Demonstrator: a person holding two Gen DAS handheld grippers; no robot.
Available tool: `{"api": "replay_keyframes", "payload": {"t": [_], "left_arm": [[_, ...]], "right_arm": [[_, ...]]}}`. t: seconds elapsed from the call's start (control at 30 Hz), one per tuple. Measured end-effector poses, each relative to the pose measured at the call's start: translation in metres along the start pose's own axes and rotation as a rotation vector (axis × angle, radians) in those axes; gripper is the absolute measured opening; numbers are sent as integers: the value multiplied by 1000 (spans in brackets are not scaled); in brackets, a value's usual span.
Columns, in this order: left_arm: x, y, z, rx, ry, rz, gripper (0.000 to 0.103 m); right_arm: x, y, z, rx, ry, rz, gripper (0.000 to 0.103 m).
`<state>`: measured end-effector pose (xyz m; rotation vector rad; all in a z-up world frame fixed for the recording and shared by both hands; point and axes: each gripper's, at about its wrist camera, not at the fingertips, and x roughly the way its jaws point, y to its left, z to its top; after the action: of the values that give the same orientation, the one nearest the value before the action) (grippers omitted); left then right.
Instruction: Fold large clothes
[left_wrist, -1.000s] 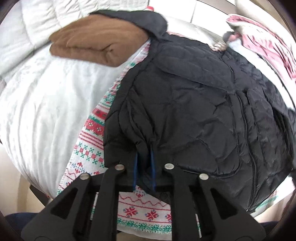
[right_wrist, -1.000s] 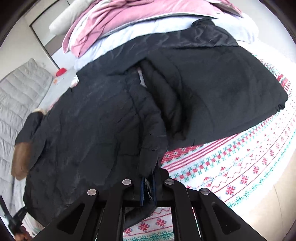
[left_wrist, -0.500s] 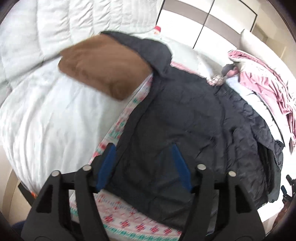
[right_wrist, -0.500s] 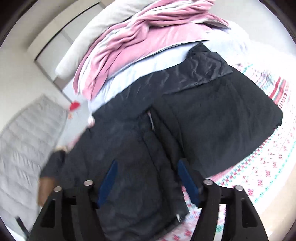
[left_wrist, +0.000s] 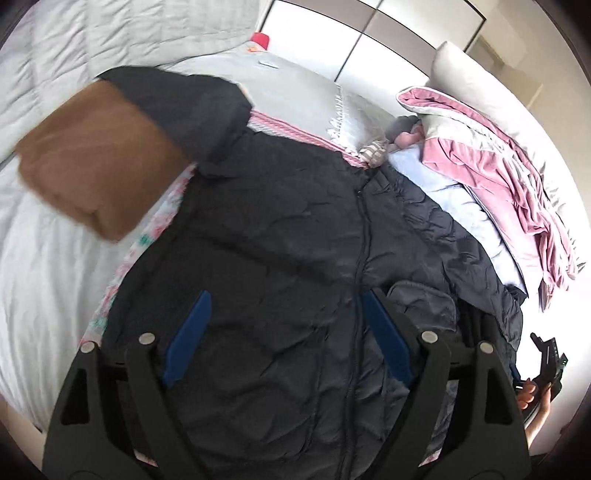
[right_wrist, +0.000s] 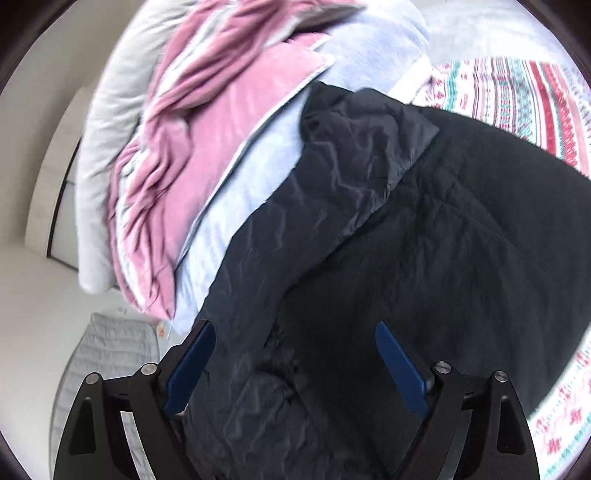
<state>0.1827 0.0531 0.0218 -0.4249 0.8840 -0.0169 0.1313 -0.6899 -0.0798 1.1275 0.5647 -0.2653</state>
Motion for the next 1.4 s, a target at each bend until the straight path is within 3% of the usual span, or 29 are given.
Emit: {"api": "replay_keyframes", "payload": {"t": [0.07,0.27,0.4,0.5,0.63,0.83,0.87,0.93,1.0,1.1,1.2,1.4], "left_arm": [[14,-8,6,28,-14,22,101],[60,-1,1,137,77,135,102],[69,10,7,96,83,122,102],[81,22,9,39,96,162,102],[101,37,8,-53,167,169,102],[111,39,9,-54,200,147,102],[110,39,9,-56,199,139,102],[109,40,9,-61,194,128,102],[107,40,11,-64,182,124,102],[103,41,13,-57,166,122,102],[101,41,15,-49,147,131,102],[105,42,20,-58,147,111,102]], "right_arm": [[13,-5,12,0,-7,-36,90],[38,-20,46,1,-49,-125,90],[51,-29,64,20,-90,-166,90],[61,-27,72,-2,-119,-199,90],[76,-27,77,-9,-140,-242,90],[96,-18,82,-50,-192,-256,89],[99,-17,82,-57,-194,-251,85],[106,-15,83,-67,-182,-239,41],[113,-14,85,-71,-167,-252,11],[112,4,85,-153,-200,-262,9],[94,50,79,-319,-307,-263,7],[50,126,57,-528,-492,-127,6]]}}
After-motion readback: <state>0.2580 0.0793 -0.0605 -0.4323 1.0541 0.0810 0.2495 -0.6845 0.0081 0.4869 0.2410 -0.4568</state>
